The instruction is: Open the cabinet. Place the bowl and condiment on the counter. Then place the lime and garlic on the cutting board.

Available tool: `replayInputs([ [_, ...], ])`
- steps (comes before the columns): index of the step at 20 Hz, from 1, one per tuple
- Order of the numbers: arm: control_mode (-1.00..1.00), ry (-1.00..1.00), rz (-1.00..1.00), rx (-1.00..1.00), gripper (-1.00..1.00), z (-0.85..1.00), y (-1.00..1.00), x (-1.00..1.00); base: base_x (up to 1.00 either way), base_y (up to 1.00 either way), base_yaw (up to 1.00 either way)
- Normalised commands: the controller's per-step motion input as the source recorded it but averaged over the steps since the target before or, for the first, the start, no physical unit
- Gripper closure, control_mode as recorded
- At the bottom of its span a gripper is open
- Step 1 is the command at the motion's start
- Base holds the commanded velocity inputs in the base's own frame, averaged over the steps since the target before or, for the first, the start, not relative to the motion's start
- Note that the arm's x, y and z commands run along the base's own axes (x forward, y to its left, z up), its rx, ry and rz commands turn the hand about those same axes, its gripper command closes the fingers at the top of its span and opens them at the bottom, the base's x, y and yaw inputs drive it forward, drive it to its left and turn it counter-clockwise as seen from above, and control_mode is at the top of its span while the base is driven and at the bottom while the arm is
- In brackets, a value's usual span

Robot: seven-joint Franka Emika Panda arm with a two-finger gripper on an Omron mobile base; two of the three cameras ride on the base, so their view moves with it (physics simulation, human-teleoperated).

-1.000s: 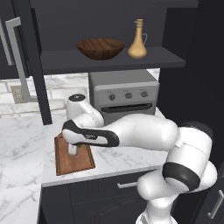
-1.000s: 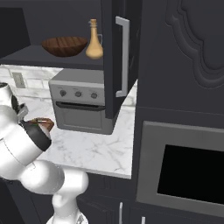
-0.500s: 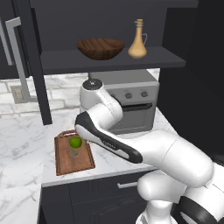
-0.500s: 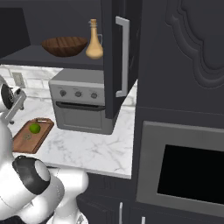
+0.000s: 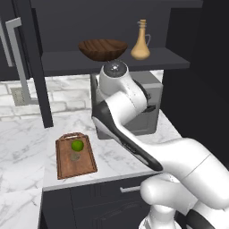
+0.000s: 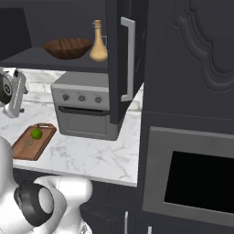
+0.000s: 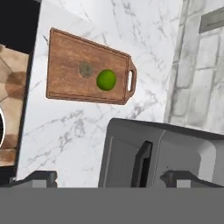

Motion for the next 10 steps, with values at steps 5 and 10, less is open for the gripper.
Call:
replayInputs([
  [5,-1.0,-0.19,0.03,-0.18,-1.0,0.96,-0.15,0.06,0.0,0.0,0.0],
  [10,-1.0,-0.28,0.01,-0.23,-1.0,0.81,-0.15,0.19,0.0,0.0,0.0],
])
